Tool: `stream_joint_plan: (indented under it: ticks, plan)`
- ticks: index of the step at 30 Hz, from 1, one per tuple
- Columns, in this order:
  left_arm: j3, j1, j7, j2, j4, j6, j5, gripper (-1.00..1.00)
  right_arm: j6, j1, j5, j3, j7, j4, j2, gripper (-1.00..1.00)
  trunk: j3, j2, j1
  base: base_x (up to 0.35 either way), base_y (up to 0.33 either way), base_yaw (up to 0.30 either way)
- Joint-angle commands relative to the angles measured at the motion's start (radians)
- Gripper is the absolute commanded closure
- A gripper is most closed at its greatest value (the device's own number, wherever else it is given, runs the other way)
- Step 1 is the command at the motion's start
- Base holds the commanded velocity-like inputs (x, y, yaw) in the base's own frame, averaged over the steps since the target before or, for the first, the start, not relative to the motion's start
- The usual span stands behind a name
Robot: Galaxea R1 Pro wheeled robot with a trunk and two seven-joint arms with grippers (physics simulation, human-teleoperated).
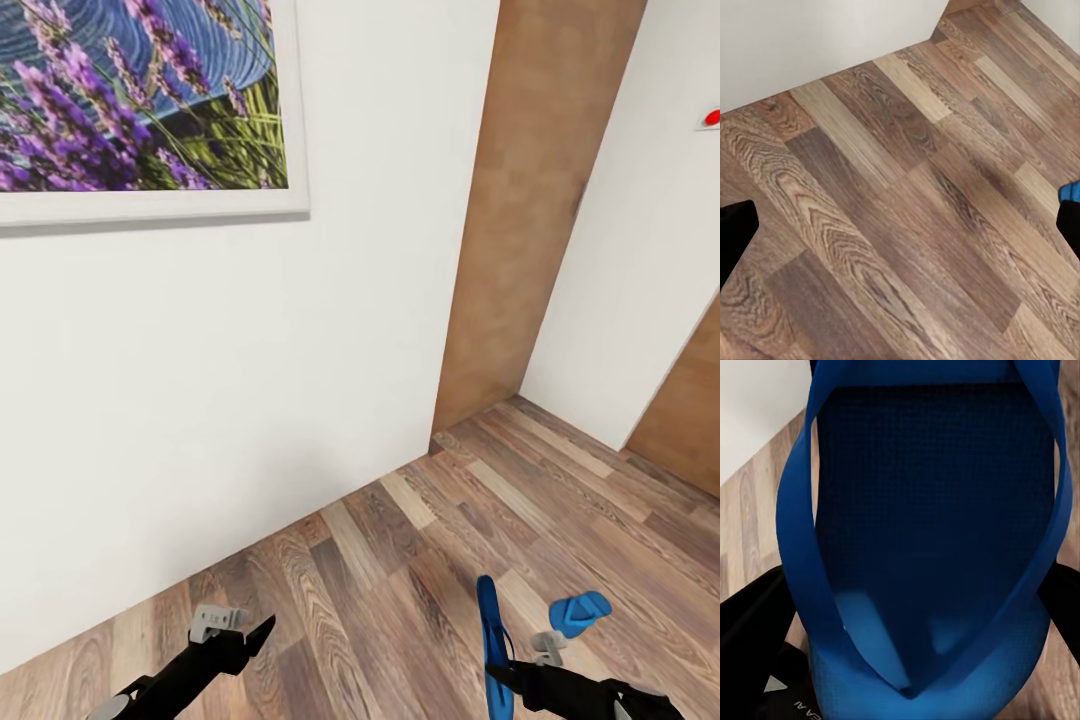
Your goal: In the bedroom, move the book from the bed onto either nightstand, and place the two sandals side by side next to the bed.
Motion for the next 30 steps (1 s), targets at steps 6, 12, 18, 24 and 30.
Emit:
stream_joint_plan:
  ticks: [6,12,18,24,30]
  plan:
    - [-0.001,0.0,-0.001,0.0,-0.001,0.007,0.011,-1.0,0.011,0.0,-0.01,0.002,0.003,0.0,-0.001,1.0,-0.001,0.0,0.0,0.131,0.0,0.0]
    - [-0.001,0.0,-0.001,0.0,-0.001,0.007,0.011,-1.0,0.011,0.0,-0.01,0.002,0.003,0.0,-0.001,1.0,-0.001,0.0,0.0,0.298,0.0,0.0]
    - [-0.001,0.0,-0.001,0.0,-0.001,0.007,0.011,-1.0,0.011,0.0,-0.01,0.002,0.003,0.0,-0.001,1.0,-0.001,0.0,0.0,0.241,0.0,0.0]
    - [-0.001,0.0,-0.001,0.0,-0.001,0.007,0.011,-1.0,0.012,0.0,-0.01,0.002,0.006,0.0,-0.001,1.0,-0.001,0.0,0.0,0.035,0.0,-0.033]
    - [-0.001,0.0,-0.001,0.0,-0.001,0.007,0.01,-1.0,0.011,0.0,-0.01,0.002,0.006,0.0,-0.001,1.0,-0.001,0.0,0.0,0.002,0.0,-0.245]
